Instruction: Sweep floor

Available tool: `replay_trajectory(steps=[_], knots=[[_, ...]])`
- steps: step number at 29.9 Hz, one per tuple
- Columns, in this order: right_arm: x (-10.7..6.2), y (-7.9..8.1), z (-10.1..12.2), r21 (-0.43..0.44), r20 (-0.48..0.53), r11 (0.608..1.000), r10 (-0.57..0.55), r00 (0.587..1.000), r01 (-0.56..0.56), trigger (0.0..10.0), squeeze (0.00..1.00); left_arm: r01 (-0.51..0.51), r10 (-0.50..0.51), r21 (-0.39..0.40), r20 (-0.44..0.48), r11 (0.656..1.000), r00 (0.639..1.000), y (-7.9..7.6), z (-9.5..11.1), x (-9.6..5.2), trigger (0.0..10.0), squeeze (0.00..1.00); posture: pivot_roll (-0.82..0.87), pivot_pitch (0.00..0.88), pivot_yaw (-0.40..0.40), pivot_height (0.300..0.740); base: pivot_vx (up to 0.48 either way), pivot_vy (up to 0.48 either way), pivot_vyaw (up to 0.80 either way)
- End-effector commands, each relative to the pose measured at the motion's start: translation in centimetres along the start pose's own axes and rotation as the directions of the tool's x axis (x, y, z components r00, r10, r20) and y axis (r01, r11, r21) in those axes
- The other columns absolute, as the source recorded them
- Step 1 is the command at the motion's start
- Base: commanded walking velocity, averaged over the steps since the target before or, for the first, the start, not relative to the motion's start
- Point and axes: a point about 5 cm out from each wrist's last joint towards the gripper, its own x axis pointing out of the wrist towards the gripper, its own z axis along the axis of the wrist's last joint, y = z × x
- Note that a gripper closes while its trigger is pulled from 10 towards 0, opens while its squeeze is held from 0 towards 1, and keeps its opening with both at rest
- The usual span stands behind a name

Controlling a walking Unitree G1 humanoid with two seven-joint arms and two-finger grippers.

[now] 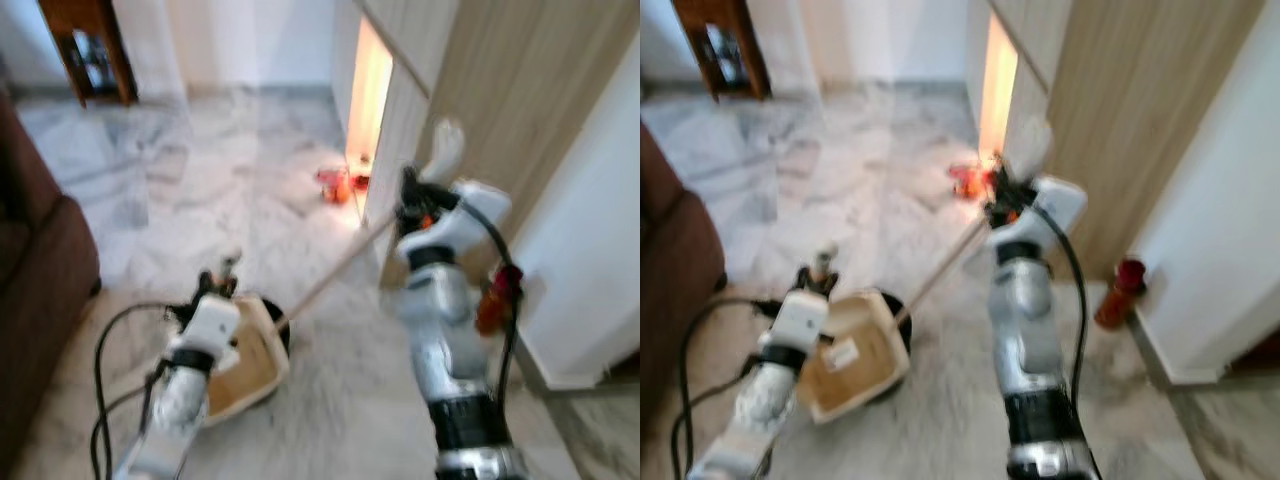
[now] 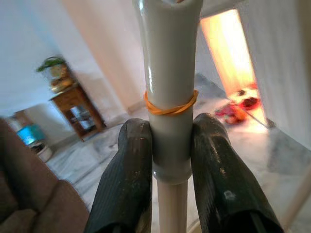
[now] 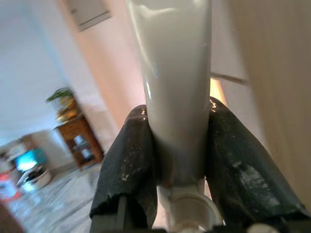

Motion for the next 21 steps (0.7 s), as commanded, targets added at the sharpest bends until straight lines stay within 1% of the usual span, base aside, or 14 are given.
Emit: replay_trajectory(steps=[1, 12, 15, 21], knots=[[0.5, 2.22, 1.39, 0.051, 0.066, 0.997, 0.063, 0.996, -0.066, 10.0, 0.0, -0.018, 0.018, 0.018, 0.007, 1.0, 1.0, 0.76, 0.0, 0.13, 10.0, 0.0, 0.17, 0.0, -0.039, 0.74, 0.311, 0.0, 0.0], [0.51, 2.24, 1.34, 0.056, 0.062, 0.996, 0.066, 0.996, -0.069, 10.0, 0.0, -0.022, 0.022, 0.012, 0.003, 1.0, 1.0, 0.79, -0.04, 0.14, 10.0, 0.0, 0.17, 0.0, -0.041, 0.74, 0.307, 0.0, 0.0], [0.51, 2.26, 1.32, 0.056, 0.06, 0.996, 0.067, 0.996, -0.07, 10.0, 0.0, -0.029, 0.029, 0.0, 0.005, 1.0, 1.0, 0.91, 0.0, 0.13, 10.0, 0.0, 0.17, 0.0, -0.041, 0.74, 0.0, 0.466, 0.0], [0.53, 2.21, 1.37, 0.067, 0.061, 0.996, 0.062, 0.996, -0.066, 10.0, 0.0, -0.028, 0.028, 0.0, 0.011, 1.0, 1.0, 0.92, 0.1, 0.18, 10.0, 0.0, 0.17, 0.0, -0.04, 0.74, 0.0, 0.476, 0.0]])
